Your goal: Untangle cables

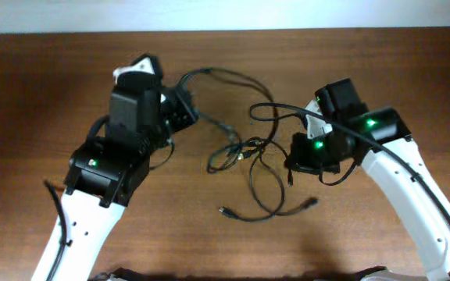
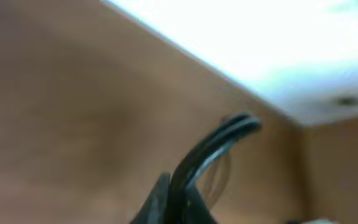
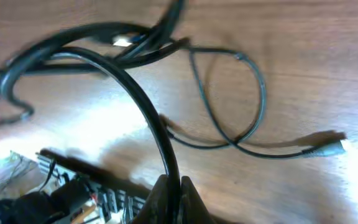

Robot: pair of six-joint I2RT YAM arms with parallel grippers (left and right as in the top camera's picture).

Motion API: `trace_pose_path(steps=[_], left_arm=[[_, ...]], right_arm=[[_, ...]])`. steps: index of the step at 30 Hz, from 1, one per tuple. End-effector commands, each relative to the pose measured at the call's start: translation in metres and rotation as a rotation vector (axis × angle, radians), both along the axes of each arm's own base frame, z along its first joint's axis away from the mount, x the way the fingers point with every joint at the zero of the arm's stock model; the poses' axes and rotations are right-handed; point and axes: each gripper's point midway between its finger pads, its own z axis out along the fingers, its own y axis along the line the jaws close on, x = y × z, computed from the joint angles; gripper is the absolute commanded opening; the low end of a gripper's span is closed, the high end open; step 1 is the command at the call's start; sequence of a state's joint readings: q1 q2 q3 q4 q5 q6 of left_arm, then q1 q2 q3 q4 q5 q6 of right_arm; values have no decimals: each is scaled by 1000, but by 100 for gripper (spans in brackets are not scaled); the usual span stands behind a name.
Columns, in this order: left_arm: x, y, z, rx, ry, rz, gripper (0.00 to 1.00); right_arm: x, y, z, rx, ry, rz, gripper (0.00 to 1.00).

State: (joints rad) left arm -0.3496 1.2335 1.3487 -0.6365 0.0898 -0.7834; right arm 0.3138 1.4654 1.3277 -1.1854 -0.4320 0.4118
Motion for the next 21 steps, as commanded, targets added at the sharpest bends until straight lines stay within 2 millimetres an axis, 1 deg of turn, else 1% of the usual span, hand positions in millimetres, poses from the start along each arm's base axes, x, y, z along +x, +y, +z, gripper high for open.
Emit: trace_pose_path(steps=[1, 3, 4, 5, 6, 7, 8, 9, 10, 11, 12, 13, 14, 15, 16, 17, 18, 19, 20, 21], left_arm=[[-12, 94, -20, 313, 64, 410, 0], [-22, 129, -20, 454, 75, 557, 0], [-30, 150, -17, 545, 76, 647, 0], [-39, 166, -13, 629, 79, 720, 0], [-45, 176, -11, 682, 82, 760, 0], [-50, 183, -10, 720, 91, 786, 0], [-54, 191, -11, 739, 113, 804, 0], [-55, 194, -13, 738, 122, 807, 0], [-53, 190, -18, 707, 139, 777, 0], [-51, 184, -22, 681, 150, 744, 0], [-47, 169, -32, 618, 178, 666, 4], [-46, 159, -38, 575, 196, 613, 14], [-43, 147, -43, 525, 209, 558, 6], [-41, 137, -46, 481, 216, 512, 1], [-38, 124, -48, 429, 222, 459, 0], [-36, 94, -53, 314, 242, 328, 13], [-36, 84, -55, 280, 255, 283, 31], [-37, 85, -59, 289, 270, 282, 70], [-38, 85, -63, 313, 283, 266, 95], [-41, 91, -69, 354, 308, 280, 99]], right_arm=[[12, -30, -5, -32, 0, -72, 4], [18, -47, -5, -33, 0, -116, 4], [21, -62, -5, -37, 3, -153, 4], [24, -85, -6, -42, 6, -209, 4], [27, -103, -6, -45, 6, -253, 4], [29, -129, -6, -47, 8, -330, 4], [31, -161, -5, -31, 3, -422, 4], [31, -172, -1, 7, -15, -440, 4], [32, -181, 9, 109, -60, -446, 4], [32, -182, 14, 157, -84, -436, 4], [27, -186, 18, 193, -99, -421, 10], [25, -186, 18, 190, -104, -404, 17], [24, -184, 17, 189, -102, -389, 17], [23, -184, 17, 189, -101, -390, 17], [23, -184, 17, 189, -101, -390, 17], [23, -184, 17, 189, -101, -390, 17], [23, -184, 17, 189, -100, -390, 17], [22, -183, 17, 189, -99, -382, 17], [20, -183, 17, 185, -102, -366, 17], [19, -183, 17, 183, -100, -358, 17]])
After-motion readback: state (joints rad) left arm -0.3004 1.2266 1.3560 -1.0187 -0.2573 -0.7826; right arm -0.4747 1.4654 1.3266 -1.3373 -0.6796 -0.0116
